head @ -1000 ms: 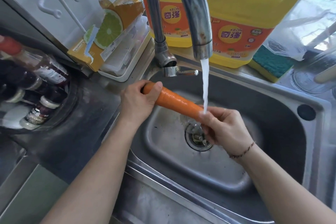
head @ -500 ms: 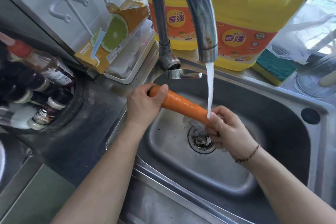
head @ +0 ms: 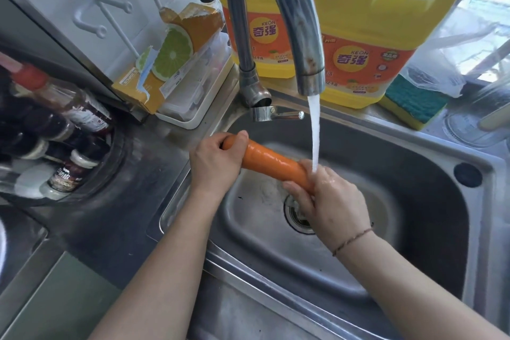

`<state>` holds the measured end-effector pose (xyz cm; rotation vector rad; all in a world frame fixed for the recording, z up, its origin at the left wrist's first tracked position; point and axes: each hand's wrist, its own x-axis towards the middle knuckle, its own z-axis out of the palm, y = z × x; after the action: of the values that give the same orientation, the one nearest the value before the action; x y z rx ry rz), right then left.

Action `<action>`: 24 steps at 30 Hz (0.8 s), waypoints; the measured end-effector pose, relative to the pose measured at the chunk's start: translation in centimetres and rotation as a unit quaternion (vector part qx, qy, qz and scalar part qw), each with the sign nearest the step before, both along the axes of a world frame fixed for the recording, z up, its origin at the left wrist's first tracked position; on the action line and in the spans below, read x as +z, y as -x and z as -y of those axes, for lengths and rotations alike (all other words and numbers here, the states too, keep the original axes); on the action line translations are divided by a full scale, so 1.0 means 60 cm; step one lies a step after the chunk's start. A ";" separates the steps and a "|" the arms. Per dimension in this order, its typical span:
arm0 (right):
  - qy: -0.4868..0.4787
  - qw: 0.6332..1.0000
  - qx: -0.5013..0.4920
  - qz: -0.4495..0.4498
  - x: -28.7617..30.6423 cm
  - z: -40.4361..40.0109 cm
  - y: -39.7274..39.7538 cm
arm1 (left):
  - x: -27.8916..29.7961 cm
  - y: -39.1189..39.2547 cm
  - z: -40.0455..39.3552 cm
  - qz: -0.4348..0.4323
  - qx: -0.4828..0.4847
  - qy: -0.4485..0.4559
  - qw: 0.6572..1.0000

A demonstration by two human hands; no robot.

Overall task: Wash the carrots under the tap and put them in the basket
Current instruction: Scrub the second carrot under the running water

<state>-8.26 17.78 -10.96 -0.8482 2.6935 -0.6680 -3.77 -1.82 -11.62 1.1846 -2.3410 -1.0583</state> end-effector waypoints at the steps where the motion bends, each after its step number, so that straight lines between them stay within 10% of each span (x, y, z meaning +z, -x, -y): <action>1: -0.024 0.999 -0.024 -0.015 0.006 0.003 0.001 | -0.001 0.001 -0.004 0.000 0.000 -0.001 1.000; 9: 0.014 0.926 -0.191 0.327 0.027 0.011 0.062 | -0.009 -0.012 -0.029 -0.084 -0.032 0.017 0.996; 16: 0.131 0.606 -0.176 0.764 0.012 -0.015 0.046 | -0.005 -0.012 -0.009 -0.236 -0.145 0.010 0.961; 18: 0.154 0.658 -0.190 0.712 0.018 -0.007 0.041 | -0.013 -0.015 -0.011 -0.250 -0.143 -0.026 0.957; 21: 0.152 0.922 -0.125 0.333 0.018 -0.002 0.029 | -0.025 -0.012 -0.034 -0.185 -0.067 -0.129 0.972; 24: 0.162 0.986 -0.023 0.019 -0.005 -0.017 0.019 | -0.021 -0.002 -0.049 -0.124 -0.012 -0.263 0.957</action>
<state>-9.37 18.80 -11.27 -0.8361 2.6165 -1.1445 -3.63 1.12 -12.87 1.1026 -1.9415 -1.8003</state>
